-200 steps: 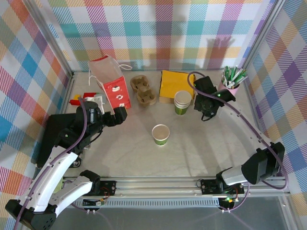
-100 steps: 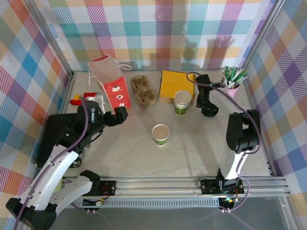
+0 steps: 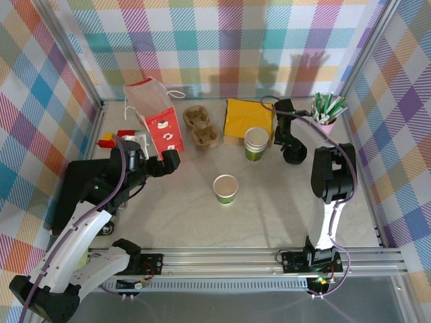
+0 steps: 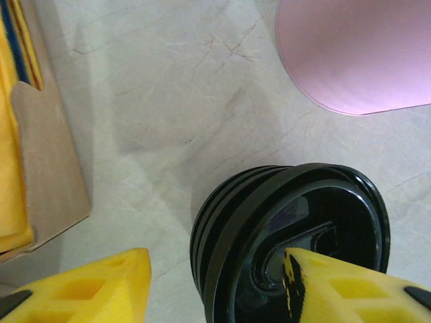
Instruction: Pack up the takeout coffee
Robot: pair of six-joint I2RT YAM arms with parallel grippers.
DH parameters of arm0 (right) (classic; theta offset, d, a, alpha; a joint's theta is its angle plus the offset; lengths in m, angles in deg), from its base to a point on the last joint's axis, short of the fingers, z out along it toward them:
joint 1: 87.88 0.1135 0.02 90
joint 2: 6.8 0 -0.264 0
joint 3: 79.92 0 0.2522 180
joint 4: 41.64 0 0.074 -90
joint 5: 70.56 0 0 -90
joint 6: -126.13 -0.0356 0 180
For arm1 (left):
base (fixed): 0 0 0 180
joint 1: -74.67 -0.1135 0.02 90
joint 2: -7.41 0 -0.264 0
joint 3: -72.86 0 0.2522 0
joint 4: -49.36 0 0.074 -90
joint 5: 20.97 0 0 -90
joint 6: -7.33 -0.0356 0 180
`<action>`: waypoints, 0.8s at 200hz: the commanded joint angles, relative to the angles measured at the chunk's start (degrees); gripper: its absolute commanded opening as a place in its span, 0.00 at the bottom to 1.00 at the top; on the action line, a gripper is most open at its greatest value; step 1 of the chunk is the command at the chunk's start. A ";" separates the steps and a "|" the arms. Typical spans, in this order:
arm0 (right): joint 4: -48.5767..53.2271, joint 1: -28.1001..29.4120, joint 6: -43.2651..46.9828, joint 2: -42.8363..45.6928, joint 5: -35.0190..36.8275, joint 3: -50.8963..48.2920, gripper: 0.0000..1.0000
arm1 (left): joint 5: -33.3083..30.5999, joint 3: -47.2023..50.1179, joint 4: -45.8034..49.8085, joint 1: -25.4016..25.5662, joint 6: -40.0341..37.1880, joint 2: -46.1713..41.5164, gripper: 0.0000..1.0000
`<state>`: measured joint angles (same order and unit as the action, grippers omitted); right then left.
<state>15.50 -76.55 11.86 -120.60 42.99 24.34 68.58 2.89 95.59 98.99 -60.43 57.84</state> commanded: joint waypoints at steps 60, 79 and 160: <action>1.01 -0.79 1.34 -0.66 0.27 2.16 0.23 | 0.62 -0.90 -2.15 0.47 -0.88 0.18 1.00; 1.10 -0.79 1.17 0.10 0.16 1.54 0.19 | 0.67 -0.97 -2.23 0.42 -0.98 0.12 1.00; 2.90 -0.85 0.21 -0.24 -0.63 1.40 0.31 | 0.89 -0.62 -2.15 0.45 -0.85 -0.02 1.00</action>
<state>16.79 -77.05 12.89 -122.37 42.97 26.09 68.60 2.91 94.41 98.99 -60.63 57.93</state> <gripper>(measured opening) 0.314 0.997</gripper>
